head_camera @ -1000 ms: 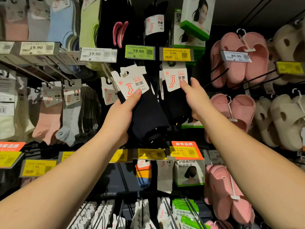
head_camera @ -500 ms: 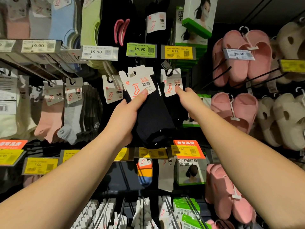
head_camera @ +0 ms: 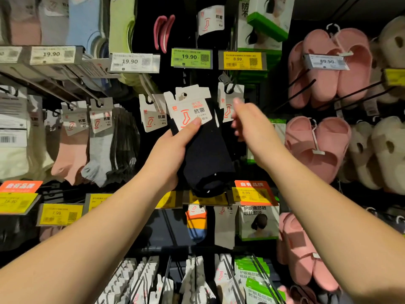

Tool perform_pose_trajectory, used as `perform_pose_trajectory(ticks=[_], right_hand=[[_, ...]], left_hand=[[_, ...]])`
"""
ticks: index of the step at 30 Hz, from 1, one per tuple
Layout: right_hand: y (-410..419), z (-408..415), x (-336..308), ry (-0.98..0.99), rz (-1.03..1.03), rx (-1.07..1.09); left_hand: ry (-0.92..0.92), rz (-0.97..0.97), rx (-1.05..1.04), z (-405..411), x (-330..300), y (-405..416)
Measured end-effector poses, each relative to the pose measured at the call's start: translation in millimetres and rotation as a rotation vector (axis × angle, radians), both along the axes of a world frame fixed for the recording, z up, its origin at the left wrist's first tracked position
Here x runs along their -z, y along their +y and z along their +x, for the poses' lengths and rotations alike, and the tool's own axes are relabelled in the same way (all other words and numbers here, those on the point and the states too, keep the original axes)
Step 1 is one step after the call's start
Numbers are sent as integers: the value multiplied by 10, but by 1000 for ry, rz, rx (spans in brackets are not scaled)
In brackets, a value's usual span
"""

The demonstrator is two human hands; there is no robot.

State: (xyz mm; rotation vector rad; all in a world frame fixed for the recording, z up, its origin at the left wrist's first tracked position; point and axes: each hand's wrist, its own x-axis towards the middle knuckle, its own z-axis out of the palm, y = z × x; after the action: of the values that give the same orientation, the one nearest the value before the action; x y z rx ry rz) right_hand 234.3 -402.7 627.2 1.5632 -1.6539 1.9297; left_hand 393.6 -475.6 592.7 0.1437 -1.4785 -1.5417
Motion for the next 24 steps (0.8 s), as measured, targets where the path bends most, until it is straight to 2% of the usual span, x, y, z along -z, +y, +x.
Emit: perform_pose_trajectory(ticks=[2,7,10,14,19,24], right_hand=[[8,194,44,-64,114,-167],[-52,283,132,-133,85,-201],[-72,325,173,-186,73,-243],[-43,319,166,-275,77,-337],[-11,294,200,-447,80,-495],[-18,223,205,-416,54,-427]], left_hand=[[0,-17,-11,-14,-3,13],[-51,-88,-131,-13,-22,3],[-155,-127,-233,-18,-27,-21],[-103,-40,-194,-31,-25,-3],[-86,-46,-178,-53,1,-39],[-54,-43,-183,-64,18,-70]])
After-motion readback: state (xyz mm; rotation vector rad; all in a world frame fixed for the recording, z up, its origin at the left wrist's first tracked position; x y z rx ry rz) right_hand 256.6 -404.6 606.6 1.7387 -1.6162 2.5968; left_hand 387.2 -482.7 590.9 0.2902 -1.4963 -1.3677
